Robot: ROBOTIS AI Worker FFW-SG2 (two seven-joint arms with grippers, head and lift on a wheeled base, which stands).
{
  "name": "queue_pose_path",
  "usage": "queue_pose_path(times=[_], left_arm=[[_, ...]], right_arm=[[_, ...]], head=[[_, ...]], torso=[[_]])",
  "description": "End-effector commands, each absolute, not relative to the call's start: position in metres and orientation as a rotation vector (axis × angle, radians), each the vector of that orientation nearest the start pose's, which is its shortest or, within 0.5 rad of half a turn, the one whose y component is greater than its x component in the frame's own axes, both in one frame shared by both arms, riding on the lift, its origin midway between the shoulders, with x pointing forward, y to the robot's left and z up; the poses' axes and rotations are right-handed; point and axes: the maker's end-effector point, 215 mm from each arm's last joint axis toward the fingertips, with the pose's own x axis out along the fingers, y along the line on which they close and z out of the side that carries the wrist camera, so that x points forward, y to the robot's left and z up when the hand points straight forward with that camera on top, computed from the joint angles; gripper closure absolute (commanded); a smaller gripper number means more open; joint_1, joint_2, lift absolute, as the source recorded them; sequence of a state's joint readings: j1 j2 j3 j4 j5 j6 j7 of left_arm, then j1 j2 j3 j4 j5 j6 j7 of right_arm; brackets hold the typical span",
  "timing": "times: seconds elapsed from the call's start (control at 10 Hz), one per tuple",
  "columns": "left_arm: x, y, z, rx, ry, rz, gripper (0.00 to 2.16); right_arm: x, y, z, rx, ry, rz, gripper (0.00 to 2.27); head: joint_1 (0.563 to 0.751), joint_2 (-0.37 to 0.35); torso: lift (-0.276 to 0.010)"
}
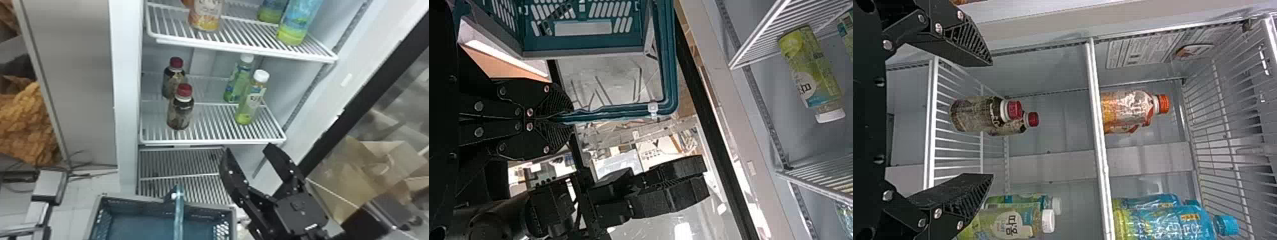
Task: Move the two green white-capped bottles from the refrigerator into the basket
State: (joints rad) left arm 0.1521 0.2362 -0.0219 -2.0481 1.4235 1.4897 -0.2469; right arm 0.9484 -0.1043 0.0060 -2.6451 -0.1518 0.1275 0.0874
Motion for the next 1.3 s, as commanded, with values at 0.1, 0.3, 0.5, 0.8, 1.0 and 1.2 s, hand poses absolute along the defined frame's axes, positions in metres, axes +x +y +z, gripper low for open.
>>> queue_pose_path(times=[0.1, 0.3, 0.5, 0.8, 1.0, 1.2], left_arm=[[0.252, -0.024, -0.310, -0.864, 1.029, -1.295, 1.16], [0.253, -0.024, -0.309, -0.868, 1.024, -1.294, 1.16], [0.253, -0.024, -0.309, -0.869, 1.021, -1.293, 1.16], [0.253, -0.023, -0.308, -0.875, 1.020, -1.295, 1.16], [0.254, -0.022, -0.308, -0.879, 1.018, -1.291, 1.16], [0.253, -0.021, -0.308, -0.880, 1.019, -1.289, 1.16]], right_arm=[[0.335, -0.185, -0.217, 0.096, 0.007, 0.196, 0.27], [0.336, -0.185, -0.216, 0.094, 0.005, 0.196, 0.27], [0.336, -0.185, -0.218, 0.096, 0.007, 0.196, 0.27], [0.344, -0.198, -0.241, 0.095, 0.034, 0.162, 0.27], [0.357, -0.218, -0.262, 0.066, 0.050, 0.115, 0.27], [0.375, -0.246, -0.272, -0.002, 0.030, 0.055, 0.26]], head=[[0.695, -0.350], [0.695, -0.350], [0.695, -0.350], [0.695, -0.350], [0.695, -0.350], [0.695, -0.350]], torso=[[-0.263], [-0.263], [-0.263], [-0.263], [-0.263], [-0.263]])
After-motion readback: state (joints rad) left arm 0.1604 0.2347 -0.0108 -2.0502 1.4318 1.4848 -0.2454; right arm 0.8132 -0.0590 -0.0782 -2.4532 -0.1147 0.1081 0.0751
